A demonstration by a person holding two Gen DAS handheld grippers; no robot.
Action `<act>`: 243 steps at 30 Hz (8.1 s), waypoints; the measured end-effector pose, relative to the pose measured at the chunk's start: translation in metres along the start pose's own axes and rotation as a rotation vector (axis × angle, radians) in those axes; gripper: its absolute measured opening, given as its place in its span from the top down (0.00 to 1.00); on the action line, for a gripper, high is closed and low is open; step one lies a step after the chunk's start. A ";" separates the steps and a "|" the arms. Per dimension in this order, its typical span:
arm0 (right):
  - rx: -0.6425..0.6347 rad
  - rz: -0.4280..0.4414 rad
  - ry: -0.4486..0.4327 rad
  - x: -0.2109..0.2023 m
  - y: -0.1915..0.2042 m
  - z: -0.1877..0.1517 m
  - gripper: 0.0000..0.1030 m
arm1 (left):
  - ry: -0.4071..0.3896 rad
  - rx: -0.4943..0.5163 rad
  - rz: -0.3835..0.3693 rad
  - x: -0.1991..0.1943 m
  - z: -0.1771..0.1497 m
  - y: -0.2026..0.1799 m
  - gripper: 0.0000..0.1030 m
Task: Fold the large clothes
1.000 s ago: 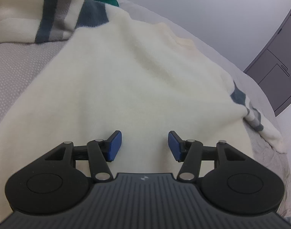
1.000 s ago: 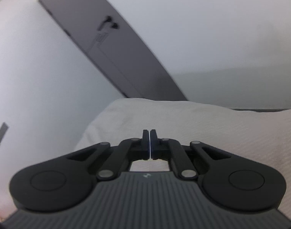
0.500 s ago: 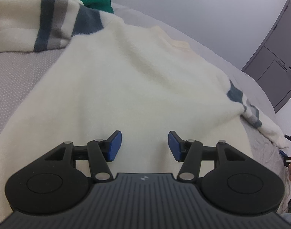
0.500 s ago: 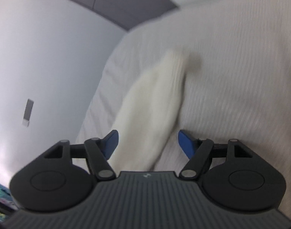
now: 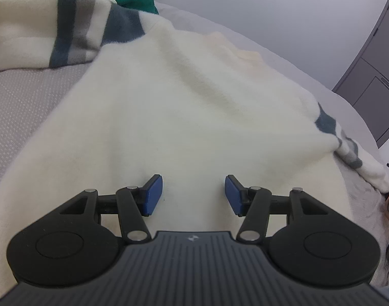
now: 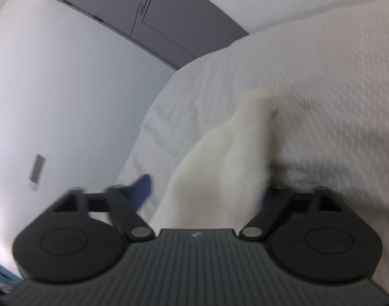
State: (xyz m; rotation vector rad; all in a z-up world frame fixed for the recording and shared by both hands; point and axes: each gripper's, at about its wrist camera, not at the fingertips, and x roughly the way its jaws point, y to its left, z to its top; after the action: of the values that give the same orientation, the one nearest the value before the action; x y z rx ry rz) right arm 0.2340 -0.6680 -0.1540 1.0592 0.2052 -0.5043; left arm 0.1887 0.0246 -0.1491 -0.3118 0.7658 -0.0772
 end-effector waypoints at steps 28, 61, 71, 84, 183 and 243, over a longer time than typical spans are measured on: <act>-0.617 0.316 -0.164 -0.115 0.237 -0.029 0.89 | -0.135 -0.103 -0.033 -0.042 0.042 0.034 0.41; -1.212 0.771 0.665 -0.231 0.281 -0.458 0.87 | -0.299 -0.350 -0.014 -0.091 0.066 0.170 0.41; -1.141 0.772 0.830 -0.236 0.269 -0.448 0.30 | -0.313 -0.305 -0.066 -0.087 0.065 0.160 0.41; -1.143 0.562 0.635 -0.246 0.252 -0.374 0.31 | -0.187 -0.099 -0.121 -0.067 0.041 0.095 0.42; -0.796 0.344 0.534 -0.194 0.236 -0.292 0.41 | -0.165 0.021 -0.165 -0.075 0.084 -0.031 0.85; -0.848 0.550 0.742 -0.191 0.245 -0.319 0.82 | -0.209 -0.395 -0.250 0.049 0.149 0.136 0.92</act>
State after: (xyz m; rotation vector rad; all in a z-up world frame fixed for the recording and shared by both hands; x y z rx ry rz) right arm 0.2125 -0.2377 -0.0410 0.3787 0.6870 0.4808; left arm 0.3205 0.1827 -0.1226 -0.7797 0.5270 -0.1268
